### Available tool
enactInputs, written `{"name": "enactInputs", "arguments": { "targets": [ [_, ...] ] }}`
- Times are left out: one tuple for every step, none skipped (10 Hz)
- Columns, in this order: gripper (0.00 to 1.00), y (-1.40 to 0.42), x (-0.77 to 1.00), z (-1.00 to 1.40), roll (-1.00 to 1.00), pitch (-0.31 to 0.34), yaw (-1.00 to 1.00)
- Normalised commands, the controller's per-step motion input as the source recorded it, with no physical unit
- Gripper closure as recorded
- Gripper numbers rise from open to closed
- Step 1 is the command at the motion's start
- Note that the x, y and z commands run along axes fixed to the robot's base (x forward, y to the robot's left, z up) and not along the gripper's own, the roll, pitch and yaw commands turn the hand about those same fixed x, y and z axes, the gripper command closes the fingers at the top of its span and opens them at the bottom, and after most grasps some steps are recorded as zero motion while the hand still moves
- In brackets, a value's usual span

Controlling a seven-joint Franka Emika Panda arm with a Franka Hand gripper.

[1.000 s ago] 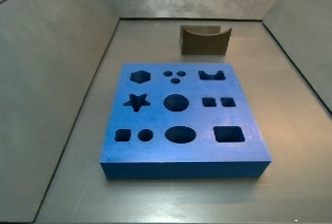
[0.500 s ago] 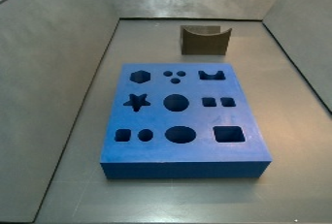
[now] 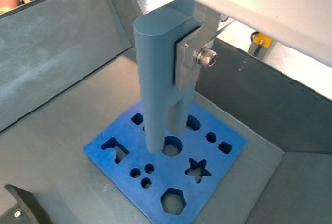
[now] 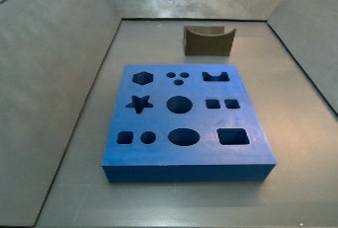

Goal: Pick up the square-circle object. Move up. Move to above the board. Insert the square-circle object.
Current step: Insert the square-circle object.

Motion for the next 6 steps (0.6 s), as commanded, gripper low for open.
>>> {"name": "enactInputs", "arguments": {
  "targets": [
    [1.00, -0.27, -0.22, -0.06, 0.08, 0.000, -0.58],
    [1.00, 0.00, -0.01, -0.12, 0.06, 0.000, -1.00],
    [1.00, 0.00, 0.00, -0.19, 0.04, 0.000, -1.00],
    [1.00, 0.00, 0.00, -0.21, 0.03, 0.000, -1.00],
    [1.00, 0.00, 0.00, -0.29, 0.00, 0.000, -1.00],
    [1.00, 0.00, 0.00, -0.31, 0.00, 0.000, -1.00]
  ]
}}
